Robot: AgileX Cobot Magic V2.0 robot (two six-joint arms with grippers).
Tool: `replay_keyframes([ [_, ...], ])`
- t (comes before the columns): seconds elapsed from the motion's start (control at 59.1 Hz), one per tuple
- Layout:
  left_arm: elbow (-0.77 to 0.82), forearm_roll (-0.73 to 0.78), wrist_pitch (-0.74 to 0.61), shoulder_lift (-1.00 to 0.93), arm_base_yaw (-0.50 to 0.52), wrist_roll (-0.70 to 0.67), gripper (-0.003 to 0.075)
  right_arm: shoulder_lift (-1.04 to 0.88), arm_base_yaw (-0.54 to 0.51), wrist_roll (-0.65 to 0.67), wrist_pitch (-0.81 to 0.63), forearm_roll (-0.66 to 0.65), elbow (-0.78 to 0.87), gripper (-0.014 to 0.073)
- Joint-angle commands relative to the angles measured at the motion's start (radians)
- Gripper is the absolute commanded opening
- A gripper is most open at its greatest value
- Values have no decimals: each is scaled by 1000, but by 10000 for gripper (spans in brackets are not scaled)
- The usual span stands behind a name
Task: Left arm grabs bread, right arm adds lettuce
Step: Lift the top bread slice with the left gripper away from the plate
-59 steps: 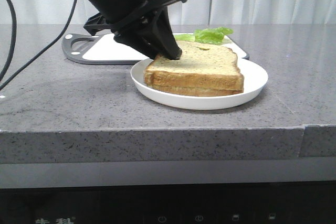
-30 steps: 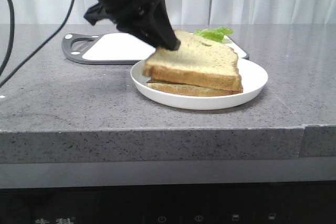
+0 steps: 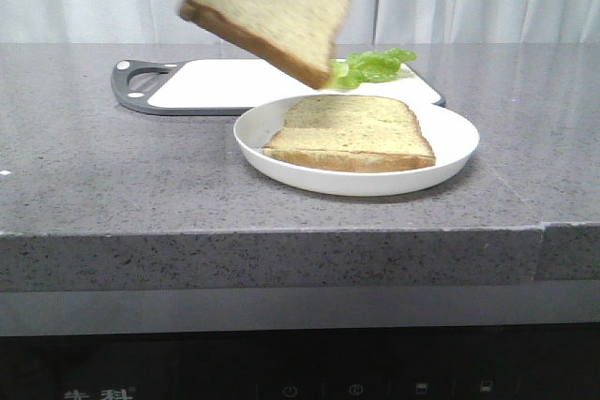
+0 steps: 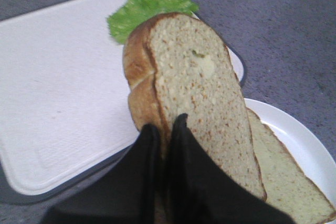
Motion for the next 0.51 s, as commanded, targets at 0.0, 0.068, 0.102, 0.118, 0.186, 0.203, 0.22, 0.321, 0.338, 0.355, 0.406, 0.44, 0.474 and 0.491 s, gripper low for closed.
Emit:
replay_keyframes([
  [0.0, 57, 152, -111, -135, -4, -127, -21, 22, -6, -1, -56, -11, -37, 643],
  [0.068, 118, 234, -111, -201, -4, -192, -21, 43, -6, -10, -54, -11, -37, 643],
  [0.102, 165, 287, -116, -253, -4, -242, -21, 68, -6, -20, -59, -11, -37, 643],
  [0.118, 179, 315, -119, -276, -4, -269, -21, 81, -6, -25, -64, -11, -38, 643],
  [0.186, 256, 436, -143, -354, -4, -380, -21, 133, -6, -36, -91, -11, -43, 643],
  [0.203, 270, 456, -145, -369, -4, -416, -21, 151, -6, -36, -94, -11, -46, 643],
  [0.22, 290, 486, -149, -392, -4, -438, -21, 163, -6, -36, -97, -11, -51, 643],
  [0.321, 380, 617, -153, -499, -6, -561, -21, 269, -6, -44, -96, -11, -98, 643],
  [0.338, 399, 633, -153, -512, -6, -577, -21, 296, -6, -48, -95, -11, -112, 643],
  [0.355, 412, 655, -153, -532, -6, -606, -21, 314, -6, -52, -95, -11, -123, 643],
  [0.406, 457, 715, -149, -574, -4, -675, -21, 389, -5, -75, -95, -11, -173, 643],
  [0.44, 483, 752, -144, -600, -4, -725, -21, 442, -3, -90, -95, -11, -209, 643],
  [0.474, 506, 785, -138, -621, -4, -770, -21, 497, 2, -104, -95, -11, -248, 643],
  [0.491, 515, 798, -135, -630, -4, -786, -21, 519, 4, -109, -94, -11, -264, 643],
])
